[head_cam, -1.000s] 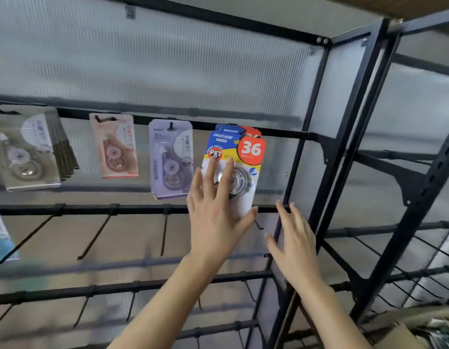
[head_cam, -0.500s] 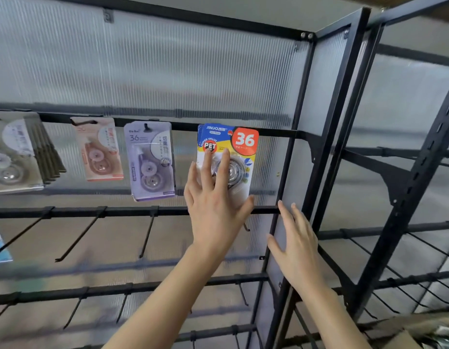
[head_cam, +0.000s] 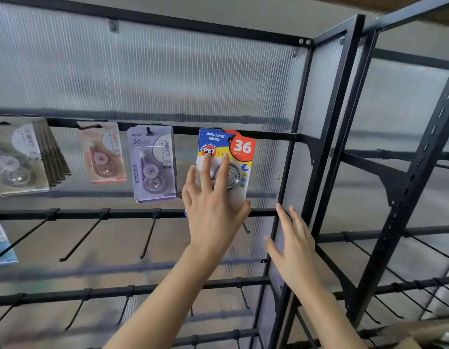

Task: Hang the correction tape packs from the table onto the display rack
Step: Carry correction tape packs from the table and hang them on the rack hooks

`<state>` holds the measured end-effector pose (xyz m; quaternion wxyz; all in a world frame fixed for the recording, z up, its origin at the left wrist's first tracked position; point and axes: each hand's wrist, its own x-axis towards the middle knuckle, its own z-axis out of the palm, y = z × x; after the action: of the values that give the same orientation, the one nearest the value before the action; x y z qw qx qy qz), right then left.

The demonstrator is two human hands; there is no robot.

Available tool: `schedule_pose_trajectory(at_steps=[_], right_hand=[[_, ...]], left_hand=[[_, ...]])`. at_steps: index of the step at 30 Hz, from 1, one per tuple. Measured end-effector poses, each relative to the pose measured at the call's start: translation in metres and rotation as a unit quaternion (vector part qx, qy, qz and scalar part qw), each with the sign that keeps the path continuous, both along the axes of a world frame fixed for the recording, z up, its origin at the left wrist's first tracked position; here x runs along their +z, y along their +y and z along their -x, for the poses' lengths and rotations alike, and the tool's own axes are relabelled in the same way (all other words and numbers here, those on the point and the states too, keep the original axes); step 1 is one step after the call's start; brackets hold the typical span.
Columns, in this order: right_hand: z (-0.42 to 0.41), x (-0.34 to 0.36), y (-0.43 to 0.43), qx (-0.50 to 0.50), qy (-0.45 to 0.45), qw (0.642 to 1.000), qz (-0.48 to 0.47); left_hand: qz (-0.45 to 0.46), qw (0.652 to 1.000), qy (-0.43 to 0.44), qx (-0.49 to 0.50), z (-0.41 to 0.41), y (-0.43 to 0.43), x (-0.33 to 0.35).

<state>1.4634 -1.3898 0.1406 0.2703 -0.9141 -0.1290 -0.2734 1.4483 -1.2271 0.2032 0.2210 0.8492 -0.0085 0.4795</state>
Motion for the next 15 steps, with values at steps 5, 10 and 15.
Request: schedule_pose_trajectory(at_steps=[5, 10, 15], right_hand=[[0.006, -0.003, -0.001, 0.004, 0.004, 1.000, 0.011], [0.012, -0.006, -0.004, 0.004, 0.017, 0.999, 0.037], [0.021, -0.008, -0.006, 0.003, 0.055, 0.996, 0.068]], left_hand=[[0.006, 0.999, 0.052, 0.012, -0.023, 0.006, -0.001], [0.001, 0.993, 0.116, 0.019, -0.055, 0.009, 0.000], [-0.026, 0.985, 0.166, 0.025, -0.072, 0.012, 0.000]])
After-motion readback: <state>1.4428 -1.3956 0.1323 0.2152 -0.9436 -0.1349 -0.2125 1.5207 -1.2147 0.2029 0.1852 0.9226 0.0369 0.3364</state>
